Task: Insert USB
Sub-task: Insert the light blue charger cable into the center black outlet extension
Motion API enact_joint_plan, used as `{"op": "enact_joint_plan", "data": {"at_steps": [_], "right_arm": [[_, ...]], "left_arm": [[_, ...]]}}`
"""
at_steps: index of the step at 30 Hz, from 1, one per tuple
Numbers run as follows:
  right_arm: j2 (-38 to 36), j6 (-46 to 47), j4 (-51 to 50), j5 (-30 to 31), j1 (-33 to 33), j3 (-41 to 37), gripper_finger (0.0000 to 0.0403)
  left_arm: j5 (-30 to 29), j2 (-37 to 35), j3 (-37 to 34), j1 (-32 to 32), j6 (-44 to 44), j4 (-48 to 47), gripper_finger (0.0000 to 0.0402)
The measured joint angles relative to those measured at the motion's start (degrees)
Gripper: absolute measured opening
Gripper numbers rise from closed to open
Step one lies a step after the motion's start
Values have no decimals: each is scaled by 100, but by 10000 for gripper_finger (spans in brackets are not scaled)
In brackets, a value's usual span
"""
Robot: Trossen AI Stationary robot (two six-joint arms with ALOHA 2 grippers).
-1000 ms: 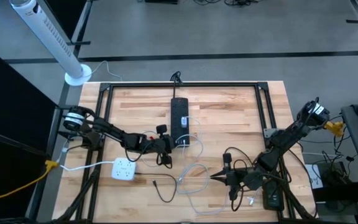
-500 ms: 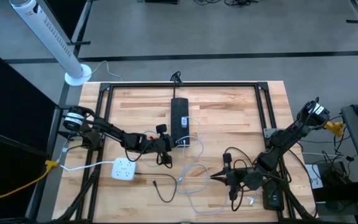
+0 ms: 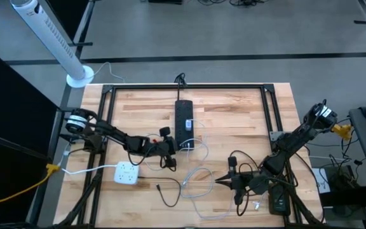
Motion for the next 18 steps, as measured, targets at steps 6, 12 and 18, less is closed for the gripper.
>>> {"op": "enact_joint_plan", "data": {"at_steps": [6, 12, 18], "right_arm": [[0, 1, 2, -1, 2, 0, 7], [0, 1, 0, -1, 0, 0, 7], [0, 1, 2, -1, 0, 0, 7]], "left_arm": [[165, 82, -2, 59, -27, 70, 26], [271, 94, -7, 98, -96, 71, 26], [380, 94, -7, 135, -149, 69, 26]]}}
